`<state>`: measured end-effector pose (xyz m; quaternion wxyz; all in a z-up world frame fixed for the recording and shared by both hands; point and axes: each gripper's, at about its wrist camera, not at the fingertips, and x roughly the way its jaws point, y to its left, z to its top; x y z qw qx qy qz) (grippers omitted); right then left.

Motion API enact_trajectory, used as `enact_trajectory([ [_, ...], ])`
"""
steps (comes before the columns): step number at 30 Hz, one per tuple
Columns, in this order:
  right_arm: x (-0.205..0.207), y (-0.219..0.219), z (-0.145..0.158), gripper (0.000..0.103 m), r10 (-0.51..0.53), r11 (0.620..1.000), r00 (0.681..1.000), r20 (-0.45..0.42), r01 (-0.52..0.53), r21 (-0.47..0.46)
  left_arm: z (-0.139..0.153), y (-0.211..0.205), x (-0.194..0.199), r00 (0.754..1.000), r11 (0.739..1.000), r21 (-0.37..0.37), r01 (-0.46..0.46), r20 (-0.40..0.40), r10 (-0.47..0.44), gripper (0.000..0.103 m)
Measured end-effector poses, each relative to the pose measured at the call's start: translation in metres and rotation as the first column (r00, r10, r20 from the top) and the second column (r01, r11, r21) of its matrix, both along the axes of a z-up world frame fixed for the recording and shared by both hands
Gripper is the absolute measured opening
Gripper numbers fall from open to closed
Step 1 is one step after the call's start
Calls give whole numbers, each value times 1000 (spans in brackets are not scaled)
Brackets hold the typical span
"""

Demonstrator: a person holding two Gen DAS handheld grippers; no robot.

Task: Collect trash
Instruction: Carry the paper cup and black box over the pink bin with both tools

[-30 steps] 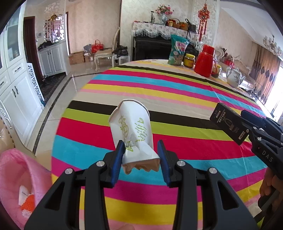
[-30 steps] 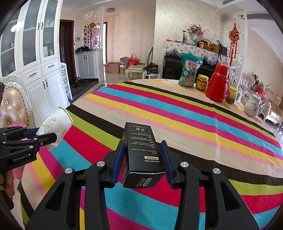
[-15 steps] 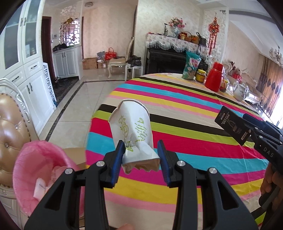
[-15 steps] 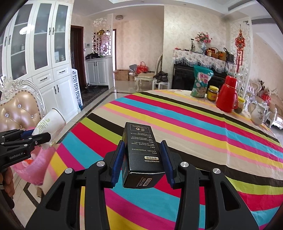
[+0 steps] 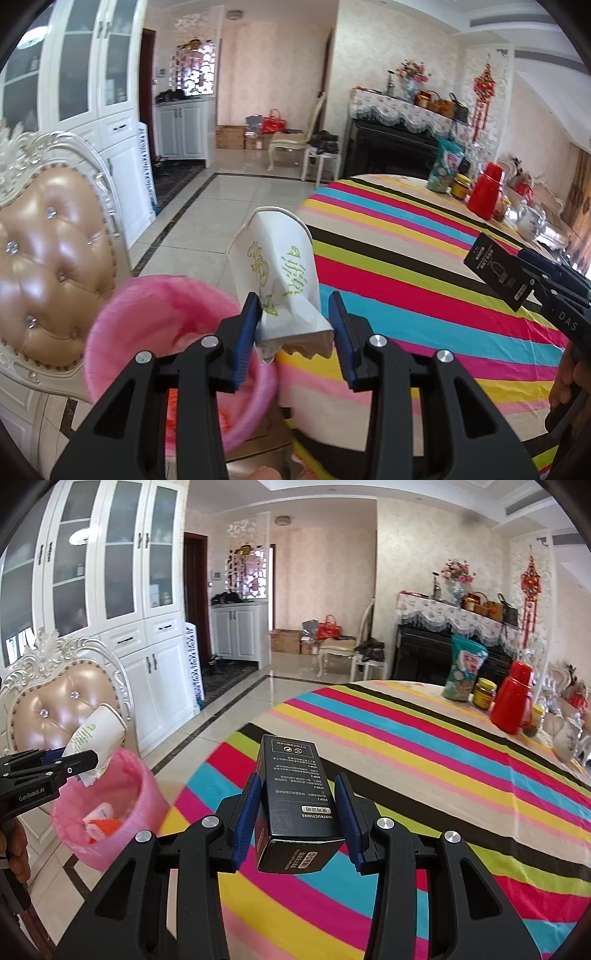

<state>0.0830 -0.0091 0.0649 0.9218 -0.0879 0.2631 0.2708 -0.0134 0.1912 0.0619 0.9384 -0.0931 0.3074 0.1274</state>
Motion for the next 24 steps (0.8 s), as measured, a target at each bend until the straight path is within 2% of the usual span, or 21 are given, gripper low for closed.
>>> enact_trajectory([
  [12, -28, 81, -1, 40, 119, 993, 993, -12, -120, -6, -2, 67, -43, 995, 995, -18, -99, 14, 99, 38],
  [24, -51, 151, -13, 40, 217, 975, 975, -38, -218, -31, -19, 110, -63, 988, 987, -60, -151, 8, 151, 38],
])
